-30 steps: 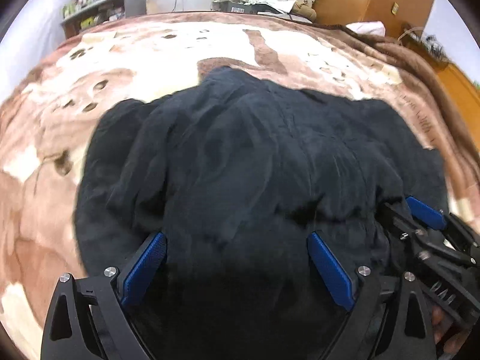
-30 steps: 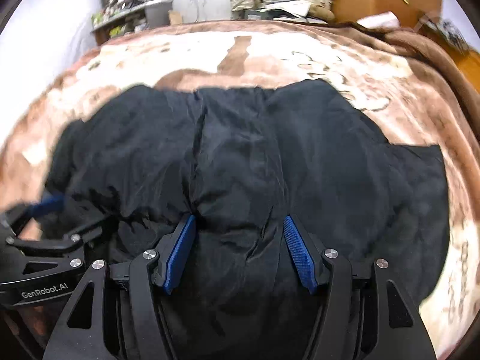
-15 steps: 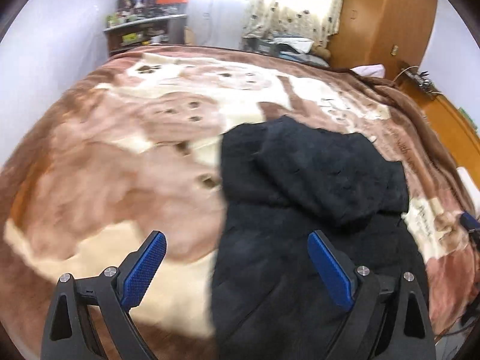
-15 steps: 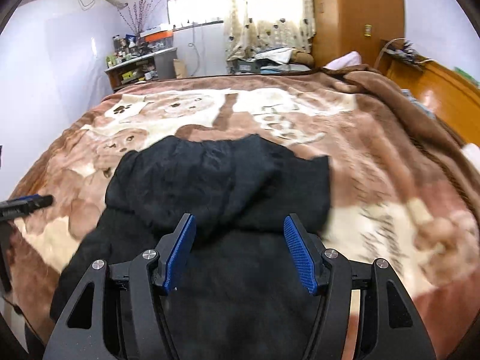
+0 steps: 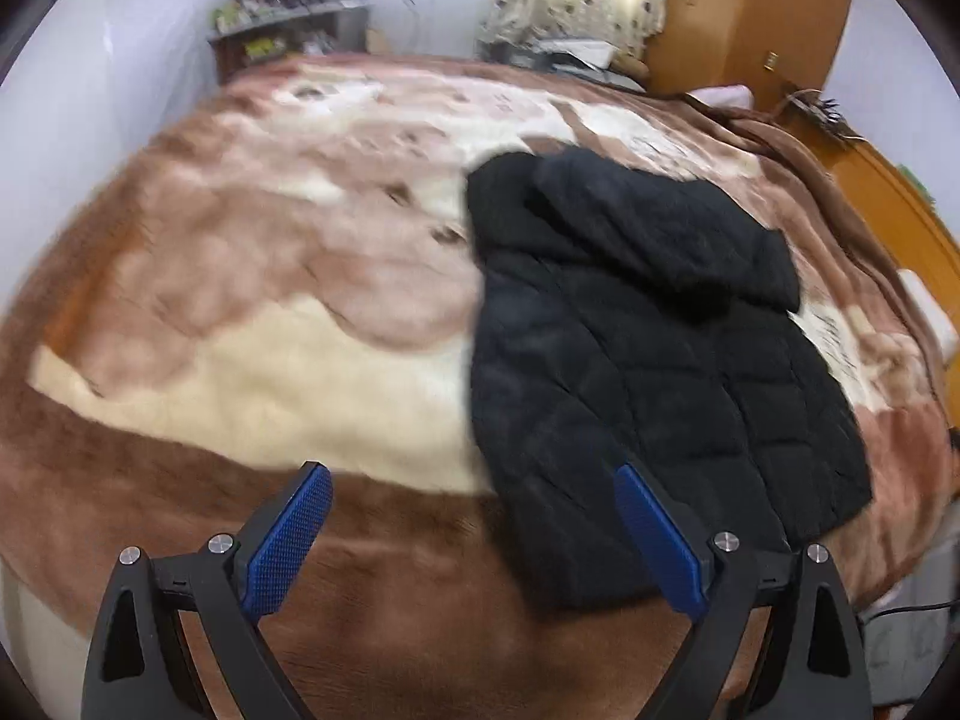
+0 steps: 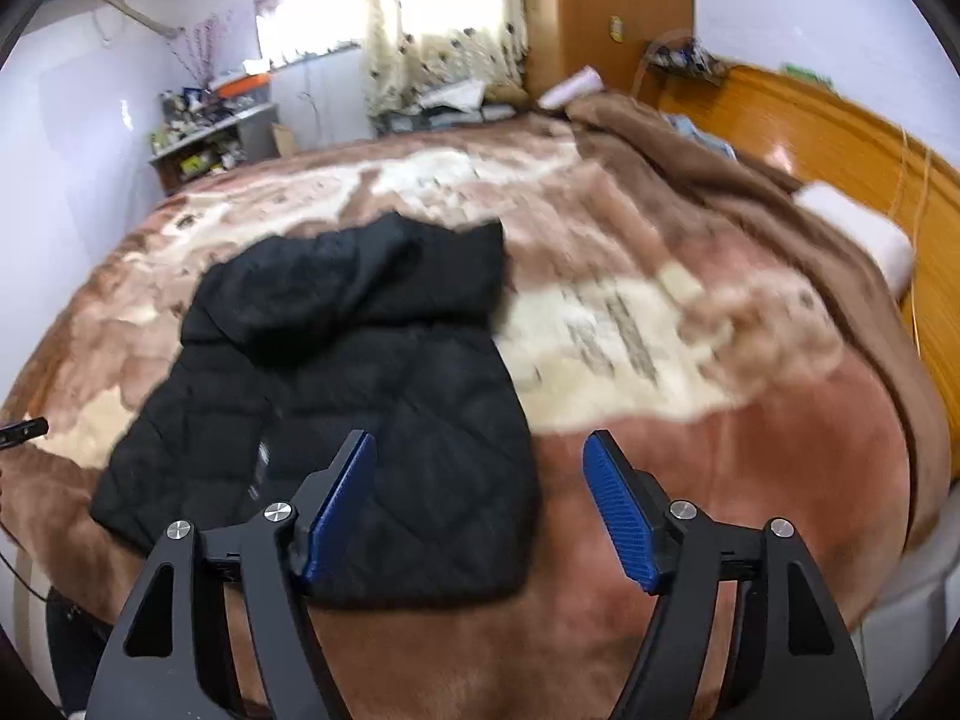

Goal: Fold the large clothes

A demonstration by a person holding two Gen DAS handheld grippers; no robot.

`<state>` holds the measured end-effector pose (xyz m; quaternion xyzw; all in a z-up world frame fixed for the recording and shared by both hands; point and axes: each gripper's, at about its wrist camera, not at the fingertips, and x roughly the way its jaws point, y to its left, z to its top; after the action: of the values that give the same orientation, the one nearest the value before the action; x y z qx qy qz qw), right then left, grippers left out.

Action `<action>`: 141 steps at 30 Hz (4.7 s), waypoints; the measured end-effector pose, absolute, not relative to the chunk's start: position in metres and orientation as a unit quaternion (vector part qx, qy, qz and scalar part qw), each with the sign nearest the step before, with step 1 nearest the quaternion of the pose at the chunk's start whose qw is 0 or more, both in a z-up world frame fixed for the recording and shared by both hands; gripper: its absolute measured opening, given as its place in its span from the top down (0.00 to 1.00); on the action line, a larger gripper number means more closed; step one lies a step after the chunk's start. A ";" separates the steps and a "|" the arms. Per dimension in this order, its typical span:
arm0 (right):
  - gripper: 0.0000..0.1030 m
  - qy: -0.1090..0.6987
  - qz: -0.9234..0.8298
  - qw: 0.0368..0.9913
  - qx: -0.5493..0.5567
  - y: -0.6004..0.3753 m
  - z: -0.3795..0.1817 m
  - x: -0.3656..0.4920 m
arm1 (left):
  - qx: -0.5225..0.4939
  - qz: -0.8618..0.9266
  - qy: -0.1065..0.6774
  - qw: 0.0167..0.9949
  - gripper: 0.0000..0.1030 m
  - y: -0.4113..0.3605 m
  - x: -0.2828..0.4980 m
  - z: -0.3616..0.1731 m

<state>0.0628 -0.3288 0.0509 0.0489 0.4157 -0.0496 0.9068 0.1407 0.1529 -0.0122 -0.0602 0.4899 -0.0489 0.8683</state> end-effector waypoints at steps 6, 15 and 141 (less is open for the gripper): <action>0.29 0.459 -0.047 0.883 0.085 -0.337 -0.016 0.054 | -0.120 -0.057 0.521 0.843 0.07 0.136 0.136 -0.061; 0.26 0.482 -0.050 0.867 0.114 -0.339 -0.063 0.074 | -0.128 -0.038 0.539 0.832 0.09 0.125 0.140 -0.098; 0.30 0.435 -0.037 0.897 0.069 -0.343 0.037 0.348 | -0.016 -0.053 0.476 0.878 0.20 0.089 0.387 -0.040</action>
<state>0.3478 -0.3426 0.0369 0.0690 0.4350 -0.0366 0.8971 0.3867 0.0886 -0.0402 -0.0162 0.4759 -0.0531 0.8777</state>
